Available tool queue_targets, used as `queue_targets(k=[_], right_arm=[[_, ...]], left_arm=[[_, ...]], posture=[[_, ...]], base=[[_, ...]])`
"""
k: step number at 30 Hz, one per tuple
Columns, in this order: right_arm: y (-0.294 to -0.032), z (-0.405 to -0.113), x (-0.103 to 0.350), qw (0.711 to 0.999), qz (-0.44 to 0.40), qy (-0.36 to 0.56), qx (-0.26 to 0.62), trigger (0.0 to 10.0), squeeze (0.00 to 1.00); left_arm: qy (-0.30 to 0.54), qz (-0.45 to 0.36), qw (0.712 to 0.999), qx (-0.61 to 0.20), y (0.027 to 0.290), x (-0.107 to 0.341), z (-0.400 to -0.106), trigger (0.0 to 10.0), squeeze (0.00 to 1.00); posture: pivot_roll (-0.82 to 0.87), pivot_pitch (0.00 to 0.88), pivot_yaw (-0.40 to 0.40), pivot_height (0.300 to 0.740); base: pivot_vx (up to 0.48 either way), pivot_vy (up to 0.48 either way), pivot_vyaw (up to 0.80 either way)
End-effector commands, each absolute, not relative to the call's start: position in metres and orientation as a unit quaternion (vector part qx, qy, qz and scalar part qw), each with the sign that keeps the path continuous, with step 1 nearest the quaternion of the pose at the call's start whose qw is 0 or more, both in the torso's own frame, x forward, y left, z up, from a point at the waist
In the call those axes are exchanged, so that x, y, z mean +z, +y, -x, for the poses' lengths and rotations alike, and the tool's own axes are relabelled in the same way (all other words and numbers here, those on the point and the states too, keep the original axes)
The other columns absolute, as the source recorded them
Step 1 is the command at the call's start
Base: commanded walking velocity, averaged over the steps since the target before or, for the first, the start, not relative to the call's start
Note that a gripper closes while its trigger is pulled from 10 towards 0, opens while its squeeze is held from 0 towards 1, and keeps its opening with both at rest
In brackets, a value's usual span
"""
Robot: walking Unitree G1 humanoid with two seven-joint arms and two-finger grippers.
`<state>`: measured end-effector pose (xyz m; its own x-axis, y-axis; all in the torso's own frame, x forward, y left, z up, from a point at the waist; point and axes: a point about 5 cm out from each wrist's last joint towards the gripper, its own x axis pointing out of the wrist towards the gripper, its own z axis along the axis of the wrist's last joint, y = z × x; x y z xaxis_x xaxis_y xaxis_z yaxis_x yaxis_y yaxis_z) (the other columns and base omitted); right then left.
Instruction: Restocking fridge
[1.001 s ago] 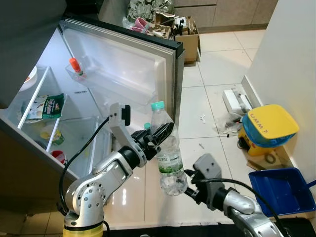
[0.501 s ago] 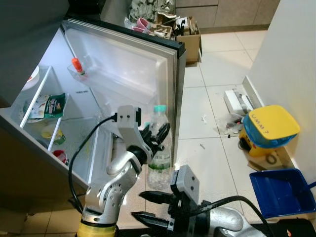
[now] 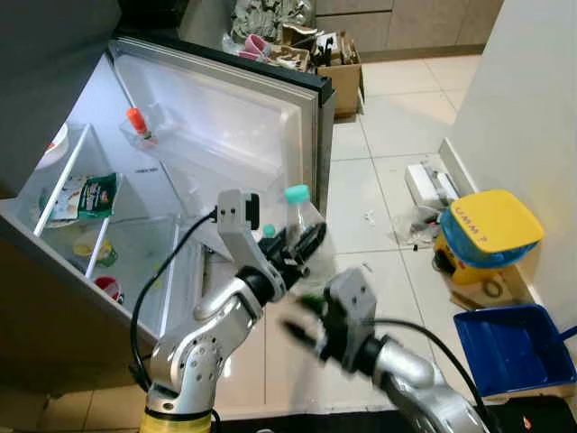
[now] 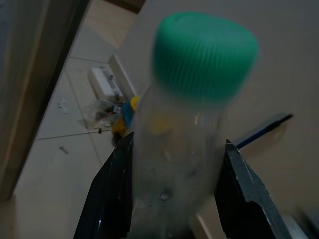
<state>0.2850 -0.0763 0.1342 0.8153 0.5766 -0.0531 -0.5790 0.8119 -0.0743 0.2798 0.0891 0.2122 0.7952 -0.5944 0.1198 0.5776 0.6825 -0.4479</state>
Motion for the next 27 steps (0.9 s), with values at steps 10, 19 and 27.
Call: queue_targets(k=[10, 19, 27], right_arm=[[-0.089, -0.281, 0.136, 0.959, 0.023, -0.015, 0.282, 10.0, 0.0], [-0.071, -0.239, 0.079, 0.927, 0.006, 0.089, 0.363, 10.0, 0.0], [-0.148, -0.26, 0.039, 0.977, 0.054, 0.152, 0.142, 10.0, 0.0]], left_arm=[[0.03, 0.219, 0.929, -0.298, 0.097, 0.205, -0.281, 10.0, 0.0], [-0.029, 0.057, 0.989, -0.135, 0.129, 0.2, -0.308, 10.0, 0.0], [0.014, -0.009, 0.994, -0.11, 0.162, 0.174, -0.309, 10.0, 0.0]], posture=[[-0.14, 0.223, 0.08, 0.707], [-0.15, 0.218, 0.076, 0.707], [-0.13, 0.218, 0.09, 0.707]], base=[[0.0, 0.0, 0.0], [0.0, 0.0, 0.0], [0.0, 0.0, 0.0]])
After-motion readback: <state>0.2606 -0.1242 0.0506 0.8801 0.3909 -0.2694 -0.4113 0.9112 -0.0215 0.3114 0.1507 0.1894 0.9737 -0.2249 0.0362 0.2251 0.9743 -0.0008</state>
